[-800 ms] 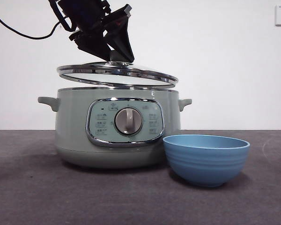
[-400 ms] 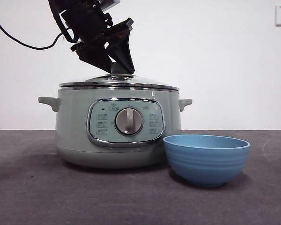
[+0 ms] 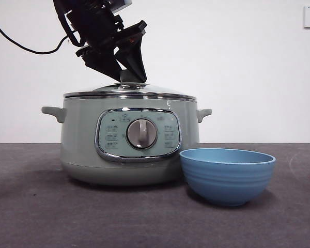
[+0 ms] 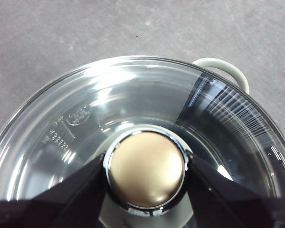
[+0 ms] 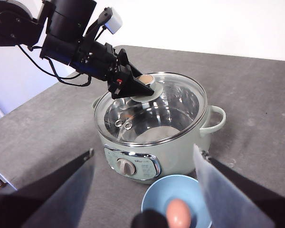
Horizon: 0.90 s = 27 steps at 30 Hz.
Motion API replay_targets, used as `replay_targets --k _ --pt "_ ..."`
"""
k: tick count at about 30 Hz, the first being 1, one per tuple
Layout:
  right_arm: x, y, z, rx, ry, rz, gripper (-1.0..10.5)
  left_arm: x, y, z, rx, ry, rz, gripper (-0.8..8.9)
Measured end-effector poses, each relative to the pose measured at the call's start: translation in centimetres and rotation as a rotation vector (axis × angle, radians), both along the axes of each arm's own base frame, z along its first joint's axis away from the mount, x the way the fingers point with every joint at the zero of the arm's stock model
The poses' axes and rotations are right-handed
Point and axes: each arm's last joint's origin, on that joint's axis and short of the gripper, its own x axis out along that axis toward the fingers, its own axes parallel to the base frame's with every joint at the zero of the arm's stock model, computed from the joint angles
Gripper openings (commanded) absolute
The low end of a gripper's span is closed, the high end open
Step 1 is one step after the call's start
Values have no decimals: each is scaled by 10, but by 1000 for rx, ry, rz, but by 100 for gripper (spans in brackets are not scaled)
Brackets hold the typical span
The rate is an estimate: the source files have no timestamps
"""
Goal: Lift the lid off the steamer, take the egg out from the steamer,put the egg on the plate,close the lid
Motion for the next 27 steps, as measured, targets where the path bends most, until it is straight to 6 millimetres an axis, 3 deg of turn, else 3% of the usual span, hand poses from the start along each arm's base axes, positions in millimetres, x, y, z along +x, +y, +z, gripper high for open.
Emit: replay_targets --k 4,5,9,10,21,27 --pt "0 0 0 0 0 0 351 0 0 1 6 9 1 30" --pt "0 0 0 0 0 0 351 -1 0 1 7 11 1 82" --pt "0 0 0 0 0 0 351 -1 1 1 10 17 1 459" --pt "0 0 0 0 0 0 351 -1 1 1 10 18 1 499" --pt "0 0 -1 -6 9 0 351 -2 4 1 31 24 2 503" --pt "-1 0 -2 -13 20 0 351 -14 13 25 2 -29 9 503"
